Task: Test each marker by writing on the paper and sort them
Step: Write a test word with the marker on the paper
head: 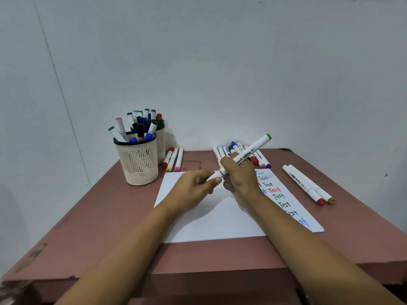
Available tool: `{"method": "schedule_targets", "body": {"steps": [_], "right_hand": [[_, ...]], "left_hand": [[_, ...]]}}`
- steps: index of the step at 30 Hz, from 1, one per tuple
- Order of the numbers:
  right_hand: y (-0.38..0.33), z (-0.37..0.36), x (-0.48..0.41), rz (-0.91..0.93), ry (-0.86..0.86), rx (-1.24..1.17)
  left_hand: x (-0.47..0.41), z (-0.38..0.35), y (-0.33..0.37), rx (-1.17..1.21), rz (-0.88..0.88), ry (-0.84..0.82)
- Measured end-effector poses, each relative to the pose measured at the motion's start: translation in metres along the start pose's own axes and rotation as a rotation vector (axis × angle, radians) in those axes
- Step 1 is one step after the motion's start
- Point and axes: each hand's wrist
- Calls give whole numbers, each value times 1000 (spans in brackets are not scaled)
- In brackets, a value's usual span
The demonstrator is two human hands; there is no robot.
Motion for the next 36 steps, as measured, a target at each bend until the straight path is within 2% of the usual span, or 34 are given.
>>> {"method": "schedule_targets", "body": {"steps": [10,14,19,21,24,26,28,30,31,34,36], "right_hand": [[0,-2,-2,-13,2,-26],[-6,0,-4,-64,-48,-40],[-15,2,-1,-229,-101,-109],[-16,7,-2,-257,-67,-223],[-15,14,-5,-257,97,-365],[-14,15,-6,-219,227,-181],[-7,16,-6,-93,279,279],[6,14,-3,97,160,725],[14,13,-2,129,66,907],[28,11,-4,-17,-184,1363],[27,9,-2,-90,-276,1508]], "left_hand": [[-6,-3,-3,125,37,-4],[-8,0,0,392,77,110],[-7,9,1,572,120,253],[-7,15,3,734,105,332],[-10,28,5,970,34,485],[-12,38,6,938,11,554],[-13,49,8,789,4,616],[-15,62,11,546,-1,686],[-16,70,13,437,-7,702],[-19,90,19,181,-9,684],[-19,102,23,26,10,676]]}}
Point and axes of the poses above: each hand's wrist, its own x-axis away from the middle knuckle, its own z-axis out of the back of the hand, y = z × x, and after that the axes turned 10 degrees about -y, right-handed
